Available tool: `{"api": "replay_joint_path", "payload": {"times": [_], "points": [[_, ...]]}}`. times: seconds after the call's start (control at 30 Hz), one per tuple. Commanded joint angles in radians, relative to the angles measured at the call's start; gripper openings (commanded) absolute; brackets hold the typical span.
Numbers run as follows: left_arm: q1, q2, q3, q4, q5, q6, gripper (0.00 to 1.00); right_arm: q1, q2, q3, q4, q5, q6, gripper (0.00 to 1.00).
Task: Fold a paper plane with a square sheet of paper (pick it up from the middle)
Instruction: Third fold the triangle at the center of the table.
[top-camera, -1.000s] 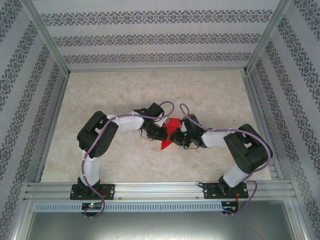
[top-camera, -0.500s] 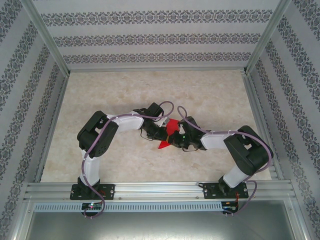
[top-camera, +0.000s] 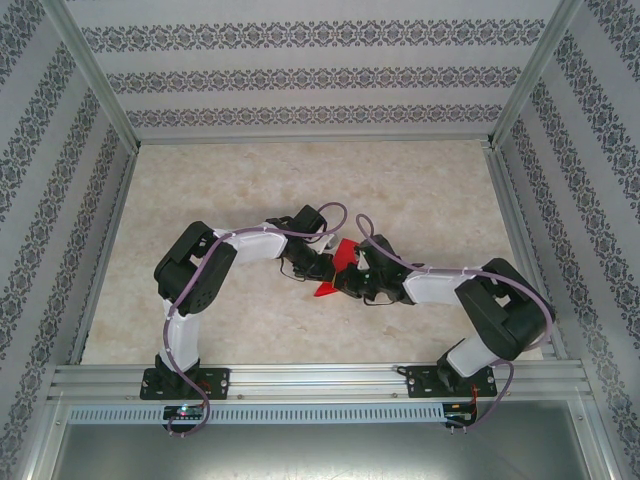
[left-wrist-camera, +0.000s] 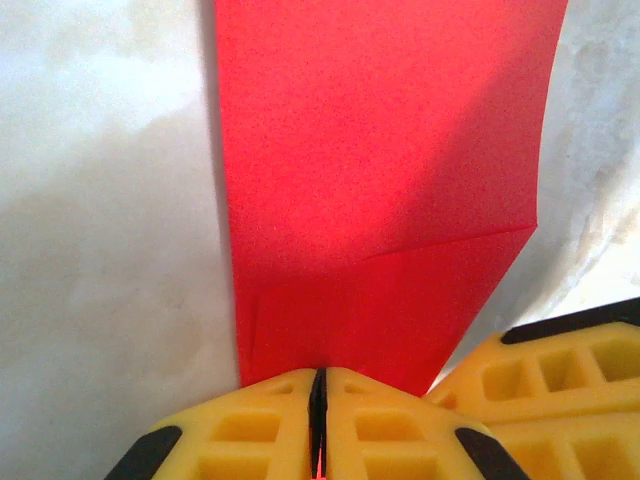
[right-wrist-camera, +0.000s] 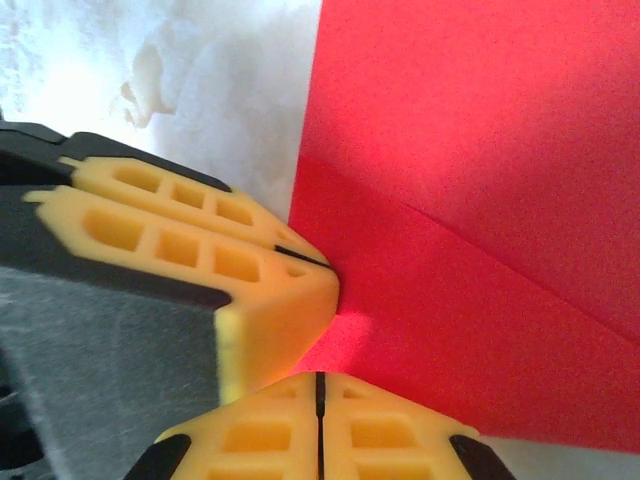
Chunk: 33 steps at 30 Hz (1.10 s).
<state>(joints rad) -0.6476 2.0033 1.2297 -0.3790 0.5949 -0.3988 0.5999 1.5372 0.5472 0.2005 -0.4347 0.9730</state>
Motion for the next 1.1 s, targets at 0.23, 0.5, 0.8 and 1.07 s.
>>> {"api": "replay_joint_path", "payload": {"times": [0.23, 0.5, 0.8, 1.07], "points": [[0.003, 0.085, -0.054, -0.129, -0.111, 0.028, 0.13, -0.102, 0.021, 0.055, -0.065, -0.019, -0.069, 0.07], [0.003, 0.078, -0.031, -0.149, -0.116, 0.030, 0.13, -0.116, 0.094, 0.043, -0.053, -0.016, -0.098, 0.06], [0.003, 0.036, 0.017, -0.178, -0.107, 0.017, 0.14, -0.122, 0.141, 0.010, -0.089, 0.028, -0.143, 0.06], [0.003, -0.020, 0.146, -0.245, -0.129, 0.011, 0.18, -0.120, 0.167, 0.002, -0.104, 0.001, -0.189, 0.06]]}}
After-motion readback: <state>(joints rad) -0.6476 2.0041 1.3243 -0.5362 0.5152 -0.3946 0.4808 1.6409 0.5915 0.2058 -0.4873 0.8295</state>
